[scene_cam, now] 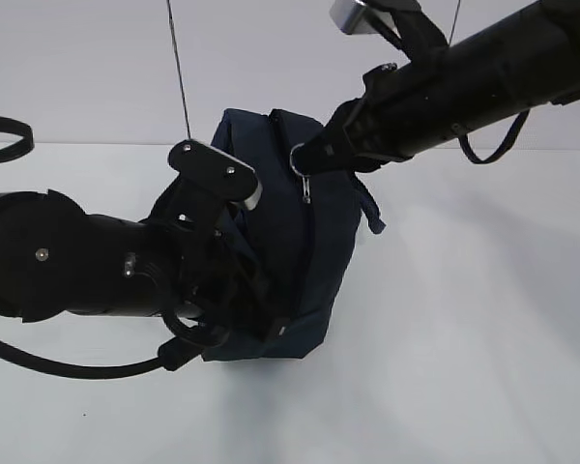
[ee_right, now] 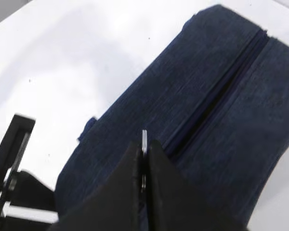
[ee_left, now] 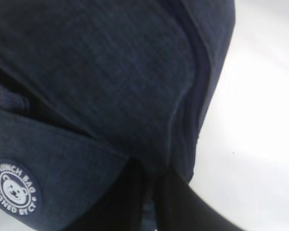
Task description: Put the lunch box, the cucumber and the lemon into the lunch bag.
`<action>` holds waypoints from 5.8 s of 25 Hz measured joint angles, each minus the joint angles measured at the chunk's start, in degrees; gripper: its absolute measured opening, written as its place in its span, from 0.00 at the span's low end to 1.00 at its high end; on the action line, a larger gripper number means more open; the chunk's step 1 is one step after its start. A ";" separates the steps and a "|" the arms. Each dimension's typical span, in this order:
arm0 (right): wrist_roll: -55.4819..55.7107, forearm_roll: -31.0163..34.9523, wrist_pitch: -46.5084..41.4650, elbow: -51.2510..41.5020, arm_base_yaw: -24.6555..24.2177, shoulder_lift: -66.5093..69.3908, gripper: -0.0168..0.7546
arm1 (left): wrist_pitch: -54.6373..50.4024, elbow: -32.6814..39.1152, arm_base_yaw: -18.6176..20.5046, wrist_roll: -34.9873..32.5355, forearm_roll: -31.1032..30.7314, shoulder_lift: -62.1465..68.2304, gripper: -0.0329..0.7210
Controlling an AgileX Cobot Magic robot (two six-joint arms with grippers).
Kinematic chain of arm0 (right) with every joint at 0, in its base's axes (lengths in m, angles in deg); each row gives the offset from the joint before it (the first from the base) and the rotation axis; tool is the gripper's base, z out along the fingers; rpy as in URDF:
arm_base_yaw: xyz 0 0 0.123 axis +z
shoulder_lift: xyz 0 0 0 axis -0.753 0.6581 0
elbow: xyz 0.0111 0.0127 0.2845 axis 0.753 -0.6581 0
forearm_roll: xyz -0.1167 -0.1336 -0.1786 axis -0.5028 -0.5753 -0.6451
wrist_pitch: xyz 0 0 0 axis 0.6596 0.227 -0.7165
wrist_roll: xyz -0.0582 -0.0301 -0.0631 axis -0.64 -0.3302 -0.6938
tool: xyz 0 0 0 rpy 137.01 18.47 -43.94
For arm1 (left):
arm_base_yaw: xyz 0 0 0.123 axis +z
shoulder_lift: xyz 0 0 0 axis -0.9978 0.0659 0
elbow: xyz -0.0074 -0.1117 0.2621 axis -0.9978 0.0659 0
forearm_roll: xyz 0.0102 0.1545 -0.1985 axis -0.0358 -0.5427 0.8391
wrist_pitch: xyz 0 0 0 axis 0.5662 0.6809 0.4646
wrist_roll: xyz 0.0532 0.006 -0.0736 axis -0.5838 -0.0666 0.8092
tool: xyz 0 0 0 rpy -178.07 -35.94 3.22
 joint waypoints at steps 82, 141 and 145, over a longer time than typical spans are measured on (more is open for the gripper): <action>-1.87 -19.53 -25.14 40.03 -11.01 33.79 0.05 | 20.64 8.73 13.57 -0.10 12.35 -0.18 0.06; 10.92 -5.88 -27.95 44.84 -10.67 35.64 0.05 | -3.41 4.00 16.64 -0.10 -8.39 -12.27 0.59; 11.30 -6.24 -27.95 44.84 -10.21 35.54 0.05 | -4.47 3.60 17.66 -0.10 -9.43 -12.16 0.59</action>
